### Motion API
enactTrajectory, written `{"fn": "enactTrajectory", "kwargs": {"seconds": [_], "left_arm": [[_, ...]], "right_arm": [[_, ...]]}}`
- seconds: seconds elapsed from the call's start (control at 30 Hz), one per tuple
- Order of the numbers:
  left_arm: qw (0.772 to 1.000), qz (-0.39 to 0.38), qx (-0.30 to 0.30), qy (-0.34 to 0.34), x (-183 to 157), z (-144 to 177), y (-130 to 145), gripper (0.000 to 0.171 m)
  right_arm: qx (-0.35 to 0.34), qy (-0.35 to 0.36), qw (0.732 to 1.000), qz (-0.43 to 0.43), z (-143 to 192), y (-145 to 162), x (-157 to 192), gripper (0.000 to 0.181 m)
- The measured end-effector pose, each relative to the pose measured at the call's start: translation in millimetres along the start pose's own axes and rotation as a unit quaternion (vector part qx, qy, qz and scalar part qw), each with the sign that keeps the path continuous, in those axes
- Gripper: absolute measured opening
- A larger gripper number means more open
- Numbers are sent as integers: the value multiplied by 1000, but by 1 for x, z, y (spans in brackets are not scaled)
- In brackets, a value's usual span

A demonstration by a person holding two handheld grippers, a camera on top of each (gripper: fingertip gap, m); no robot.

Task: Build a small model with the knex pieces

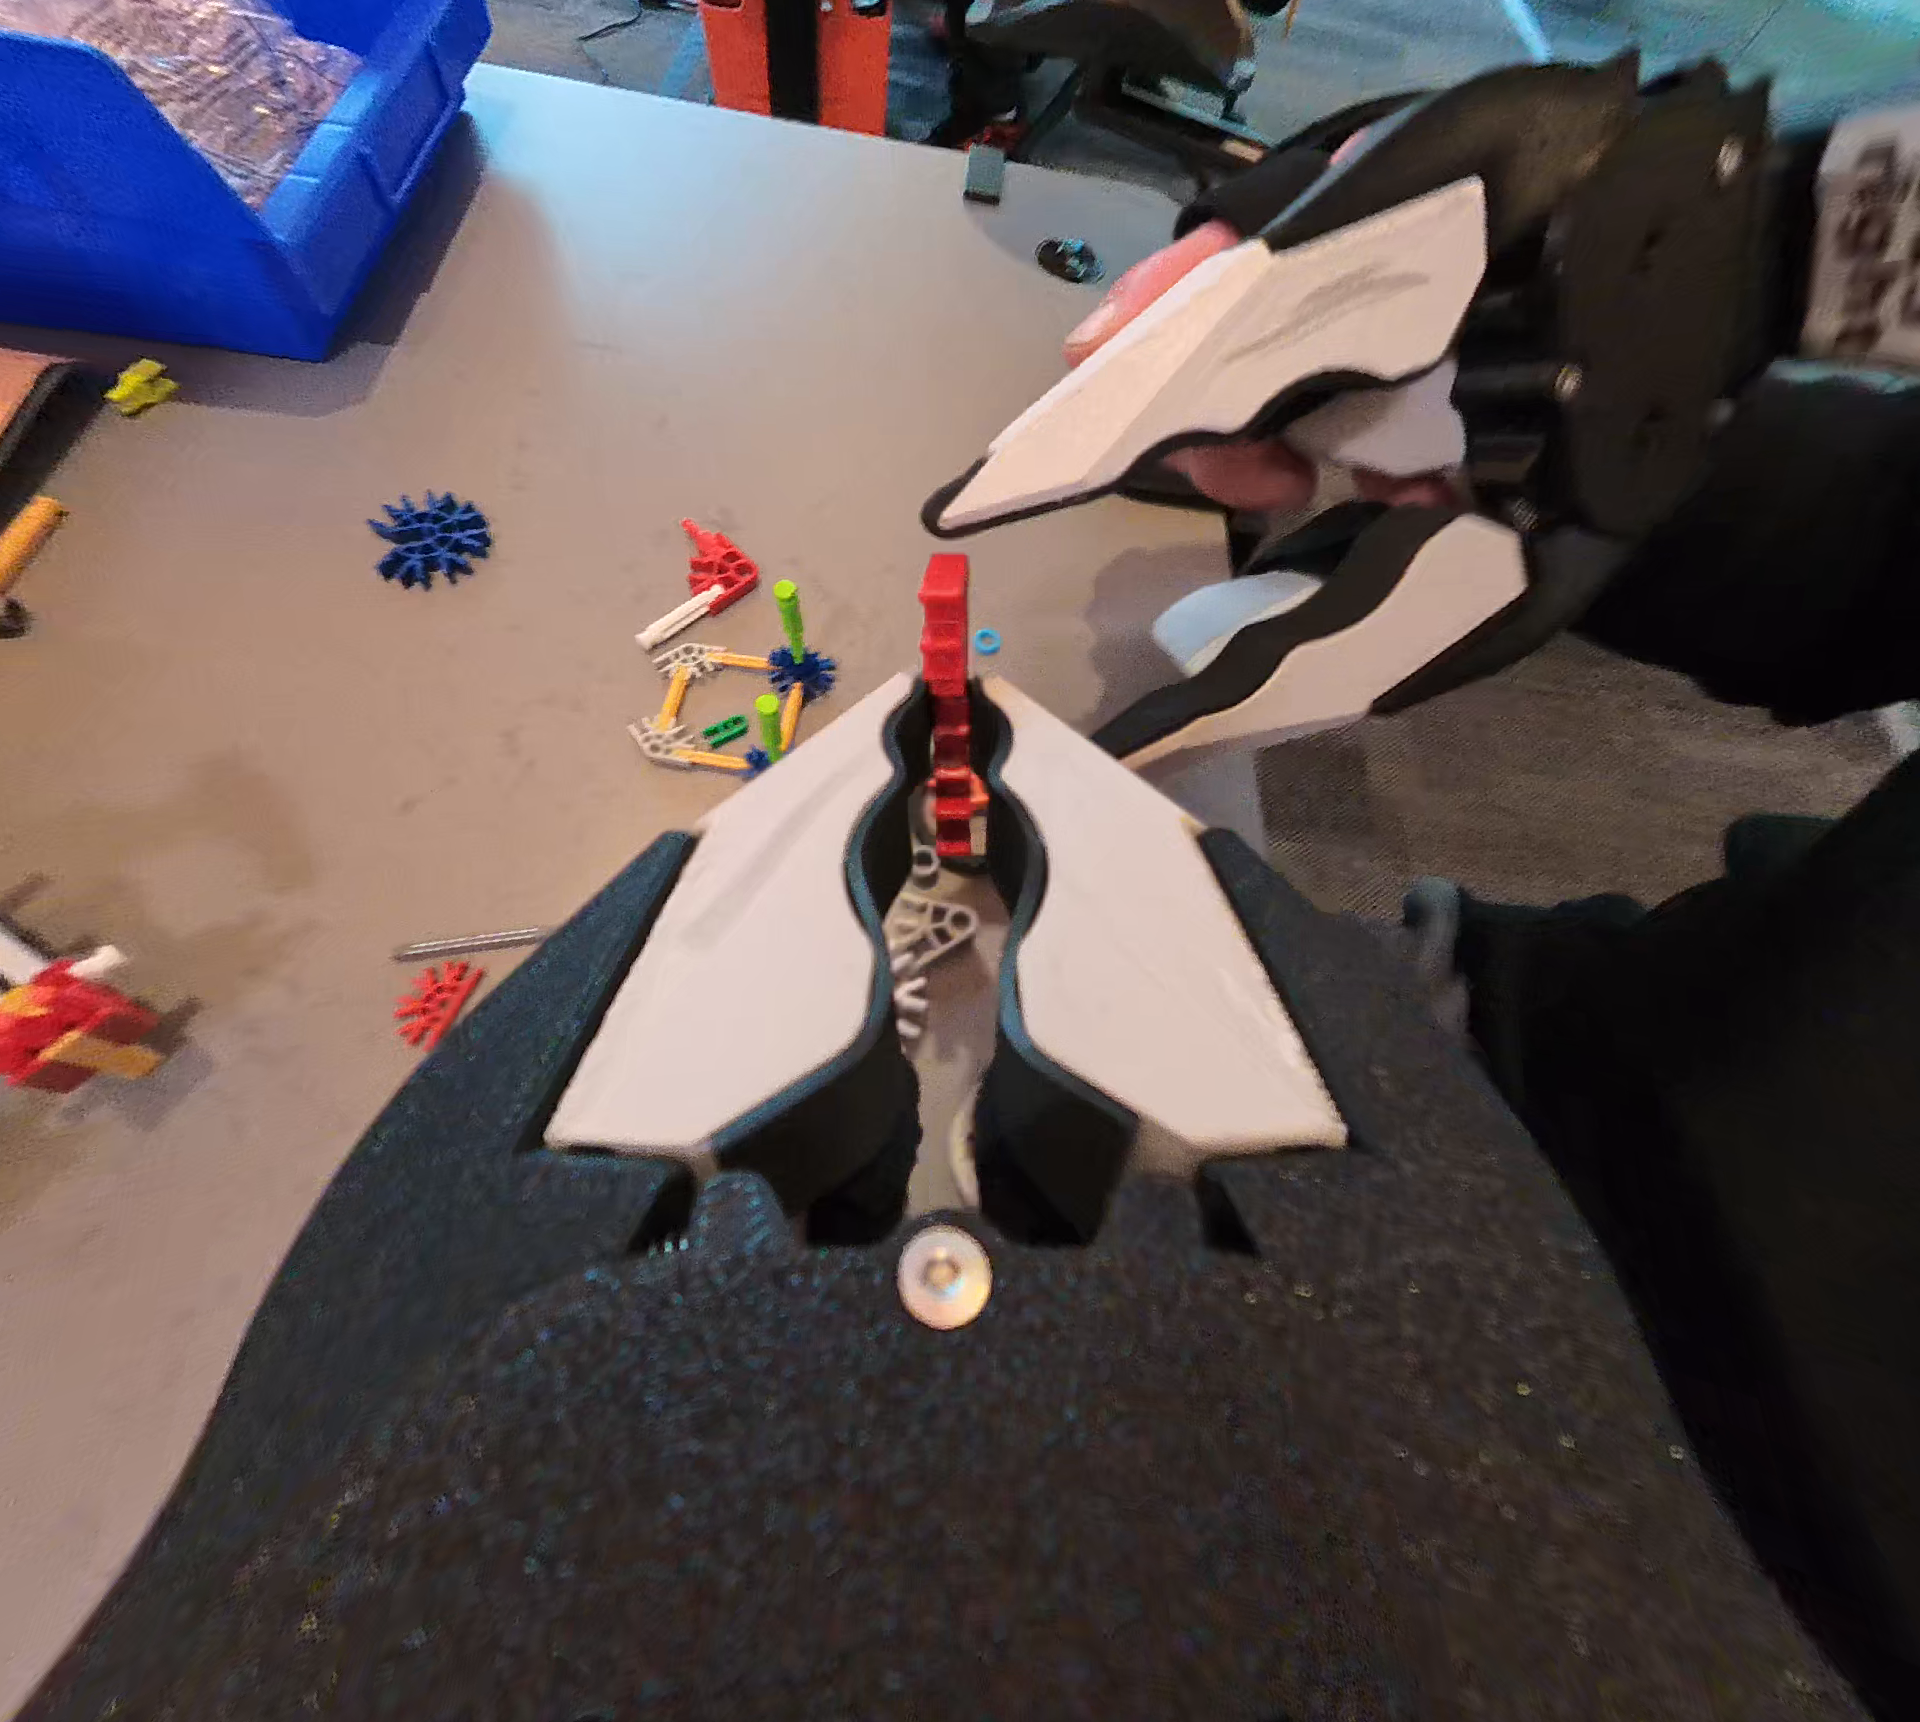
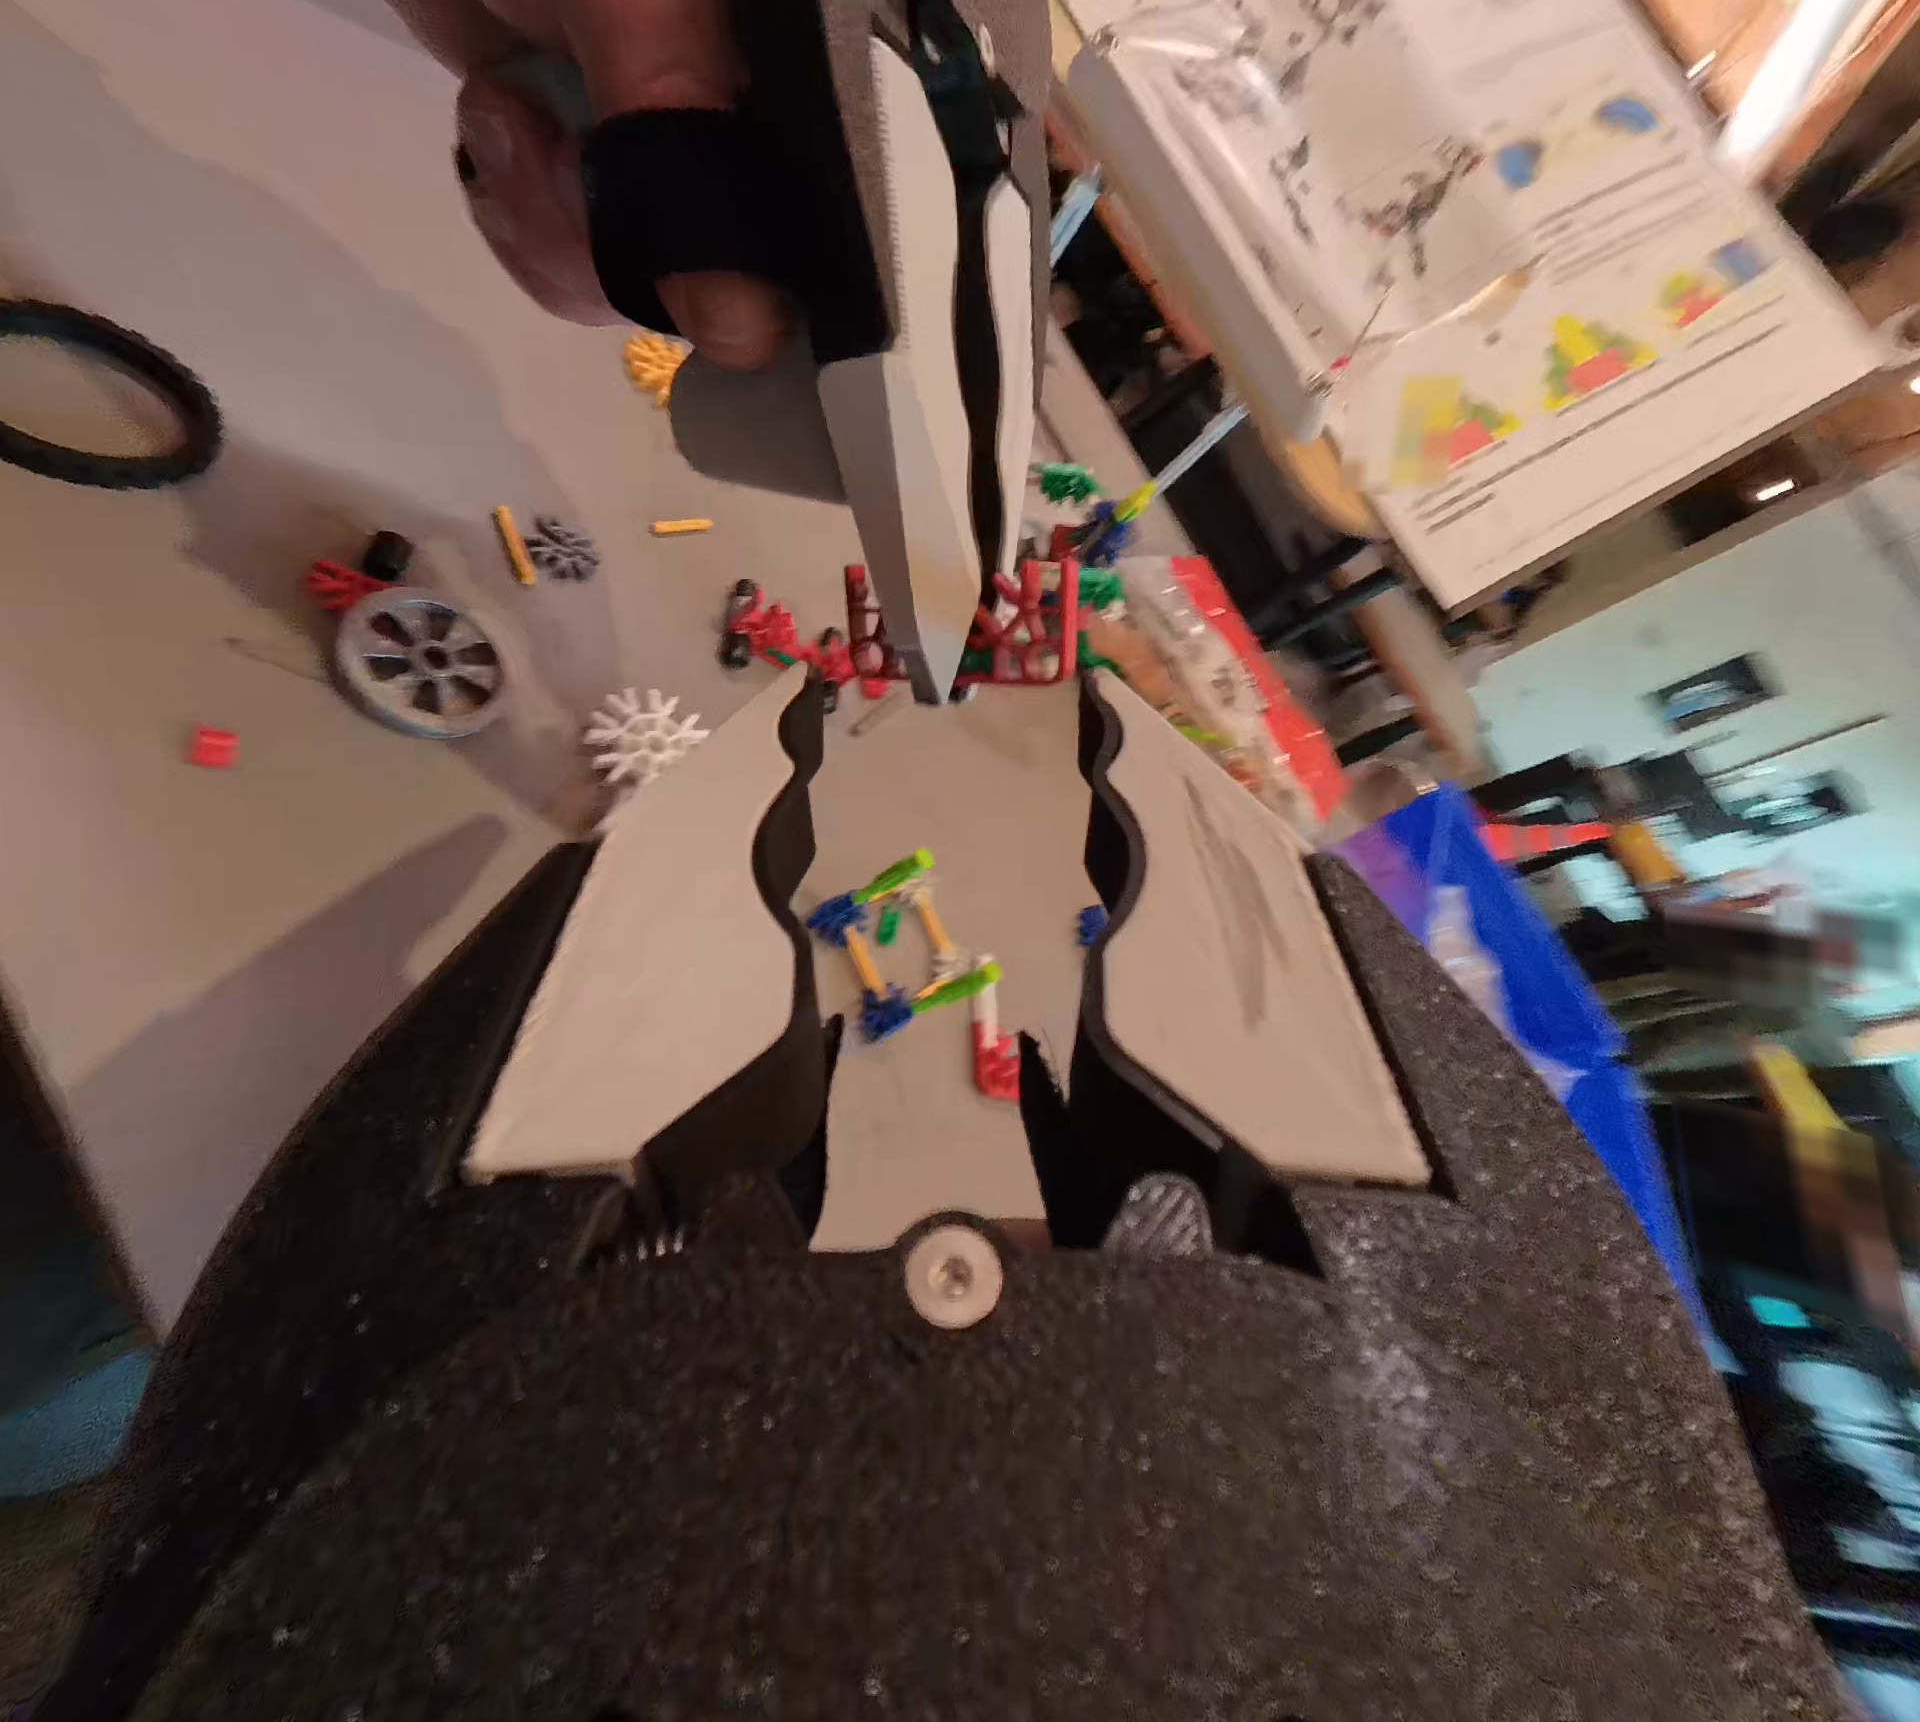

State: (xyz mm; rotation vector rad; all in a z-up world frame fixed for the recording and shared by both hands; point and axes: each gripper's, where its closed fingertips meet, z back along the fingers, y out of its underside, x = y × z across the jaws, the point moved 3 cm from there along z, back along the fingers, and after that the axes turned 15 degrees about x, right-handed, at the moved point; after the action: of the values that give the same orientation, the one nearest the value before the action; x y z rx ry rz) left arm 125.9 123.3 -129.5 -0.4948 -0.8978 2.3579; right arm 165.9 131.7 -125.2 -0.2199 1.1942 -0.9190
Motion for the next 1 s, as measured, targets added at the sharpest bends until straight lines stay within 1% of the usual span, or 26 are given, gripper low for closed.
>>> {"fn": "enactTrajectory", "kwargs": {"seconds": [0.07,0.13,0.17,0.23,0.27,0.33,0.37,0.4,0.43,0.47,0.6,0.63,0.67,0.7,0.83,0.93,1.0], "left_arm": [[998,-36,35,-36,6,-5,4,2],[993,-83,77,-44,3,-13,8,3],[988,-110,93,-58,3,-17,8,3],[973,-172,137,-65,-5,-27,11,3],[967,-190,152,-69,-9,-32,11,3],[950,-235,189,-77,-15,-42,14,3],[944,-250,198,-79,-18,-46,14,3],[941,-257,202,-86,-19,-49,13,3],[936,-266,212,-92,-19,-53,15,3],[934,-270,214,-92,-20,-57,15,3],[948,-244,181,-96,-19,-66,11,5],[951,-236,171,-100,-18,-66,10,7],[953,-230,164,-108,-15,-64,9,12],[953,-226,162,-117,-11,-60,8,18],[957,-201,142,-152,17,-42,9,18],[967,-166,136,-137,33,-39,16,22],[966,-159,144,-144,42,-43,21,23]], "right_arm": [[0,-58,997,-50,3,9,-1,48],[2,-90,992,-92,8,18,-8,41],[6,-112,989,-102,9,21,-9,40],[12,-143,984,-108,11,24,-8,31],[19,-166,980,-106,11,26,-4,29],[35,-197,976,-90,11,29,5,18],[46,-208,974,-78,10,32,11,15],[57,-215,973,-66,10,36,16,8],[65,-215,973,-59,9,40,18,7],[68,-218,972,-58,10,43,20,6],[65,-222,968,-96,13,55,19,5],[66,-222,967,-108,13,59,16,5],[70,-217,966,-121,13,65,13,5],[76,-213,965,-137,12,72,9,5],[120,-193,956,-186,5,108,-3,5],[138,-211,940,-228,-1,124,-3,5],[161,-207,938,-227,-6,134,-2,5]]}}
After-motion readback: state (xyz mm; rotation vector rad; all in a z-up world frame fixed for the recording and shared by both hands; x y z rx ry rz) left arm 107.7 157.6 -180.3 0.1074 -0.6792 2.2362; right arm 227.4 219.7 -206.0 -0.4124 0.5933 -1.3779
